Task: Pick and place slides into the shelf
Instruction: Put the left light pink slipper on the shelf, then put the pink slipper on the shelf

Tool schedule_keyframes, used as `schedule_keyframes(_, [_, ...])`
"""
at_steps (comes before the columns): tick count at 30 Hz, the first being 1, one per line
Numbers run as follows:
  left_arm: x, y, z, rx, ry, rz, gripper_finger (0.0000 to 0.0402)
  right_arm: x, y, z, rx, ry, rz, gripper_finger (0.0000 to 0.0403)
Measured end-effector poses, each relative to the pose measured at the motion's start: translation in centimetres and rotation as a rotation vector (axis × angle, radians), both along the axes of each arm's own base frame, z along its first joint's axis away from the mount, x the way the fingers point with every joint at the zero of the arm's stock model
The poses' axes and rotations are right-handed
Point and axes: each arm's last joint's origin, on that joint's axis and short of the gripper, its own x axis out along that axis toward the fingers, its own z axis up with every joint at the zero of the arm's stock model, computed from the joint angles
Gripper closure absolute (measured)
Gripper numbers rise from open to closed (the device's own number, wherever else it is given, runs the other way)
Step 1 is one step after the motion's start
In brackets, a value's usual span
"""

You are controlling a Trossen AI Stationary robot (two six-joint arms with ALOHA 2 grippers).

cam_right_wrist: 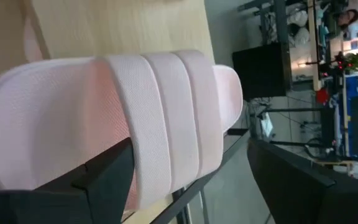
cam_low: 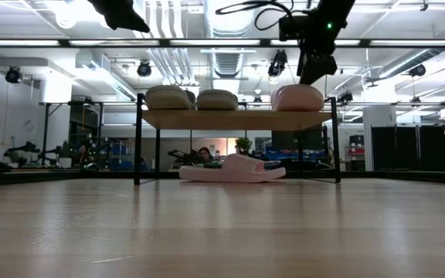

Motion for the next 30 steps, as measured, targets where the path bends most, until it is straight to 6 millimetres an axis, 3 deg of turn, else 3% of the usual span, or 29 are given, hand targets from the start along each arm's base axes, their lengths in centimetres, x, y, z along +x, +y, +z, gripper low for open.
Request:
schedule_keyframes(18, [0.1, 0.0, -0.6, 0.0, 0.019, 0.0, 0.0198, -0.9, 0.5, 0.9, 0.124, 0.042, 0.005, 0.0112])
schedule_keyframes(26, [0.1, 0.0, -0.7, 0.0, 0.019, 0.0, 0.0198, -0.9, 0.7, 3.1, 0.125, -0.02, 0.01, 0.0108])
schedule_keyframes(30, [0.1, 0.0, -0.9, -0.027, -0.004, -0.015, 0.0198, -0.7, 1.6, 4.3, 0.238, -0.102, 0.07, 0.0112])
